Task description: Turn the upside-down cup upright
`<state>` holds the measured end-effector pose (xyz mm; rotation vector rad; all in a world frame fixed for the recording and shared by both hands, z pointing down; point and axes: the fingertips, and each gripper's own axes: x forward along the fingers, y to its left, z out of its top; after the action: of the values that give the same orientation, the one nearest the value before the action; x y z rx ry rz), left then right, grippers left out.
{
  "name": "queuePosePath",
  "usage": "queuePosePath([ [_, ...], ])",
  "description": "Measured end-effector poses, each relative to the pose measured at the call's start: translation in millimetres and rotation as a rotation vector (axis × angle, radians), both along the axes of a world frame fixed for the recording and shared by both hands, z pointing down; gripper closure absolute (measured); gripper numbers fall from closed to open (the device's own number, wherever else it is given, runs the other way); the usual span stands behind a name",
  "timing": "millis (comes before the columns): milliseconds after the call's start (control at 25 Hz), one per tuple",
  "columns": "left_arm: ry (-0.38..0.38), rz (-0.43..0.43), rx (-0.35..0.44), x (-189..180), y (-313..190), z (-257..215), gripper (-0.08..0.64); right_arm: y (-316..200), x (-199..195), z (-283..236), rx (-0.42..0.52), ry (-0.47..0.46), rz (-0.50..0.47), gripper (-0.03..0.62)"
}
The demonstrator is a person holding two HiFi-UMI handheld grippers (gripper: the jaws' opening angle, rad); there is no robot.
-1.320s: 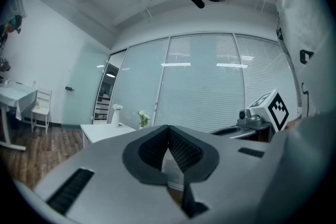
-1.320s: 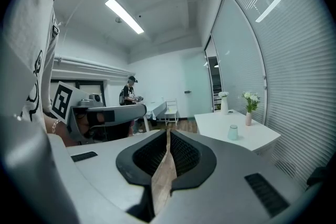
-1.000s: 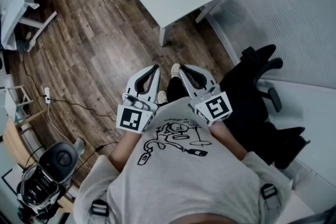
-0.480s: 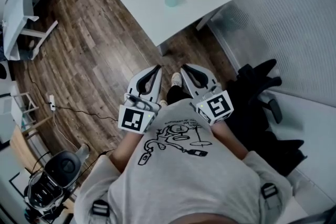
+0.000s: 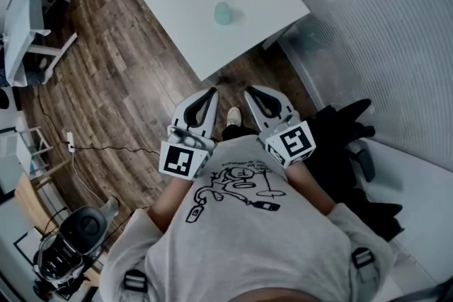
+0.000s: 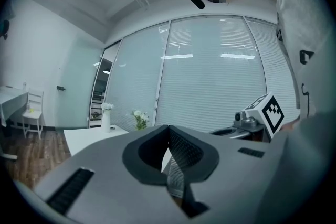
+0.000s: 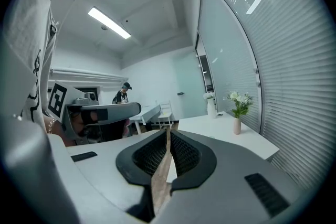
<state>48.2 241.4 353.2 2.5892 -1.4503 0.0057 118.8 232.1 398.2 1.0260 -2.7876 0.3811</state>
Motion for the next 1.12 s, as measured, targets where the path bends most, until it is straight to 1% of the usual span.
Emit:
queuePosePath([
  [280, -0.007, 0.01, -0.014, 15.2, -18.1, 1.2, 0.557, -13.3, 11.1, 0.0, -0.012, -0.017, -0.005, 0.548],
  [600, -0.01, 0.007, -0.011, 12.3, -31.4, 4.1, 0.557, -27.9, 9.3, 0.4, -0.007, -0.017, -0.003, 0.548],
  [1000, 0.019, 0.003, -0.014, -8.4, -57.3, 8.6, 0.557, -51.2, -11.8, 5.2, -0.005, 0.006, -0.012, 0.548],
  [1120, 0.015, -0.001, -0.015, -18.2, -70.4, 11.1, 0.557, -61.9, -19.6, 8.4, -0.014, 0.013, -0.011, 0.548],
])
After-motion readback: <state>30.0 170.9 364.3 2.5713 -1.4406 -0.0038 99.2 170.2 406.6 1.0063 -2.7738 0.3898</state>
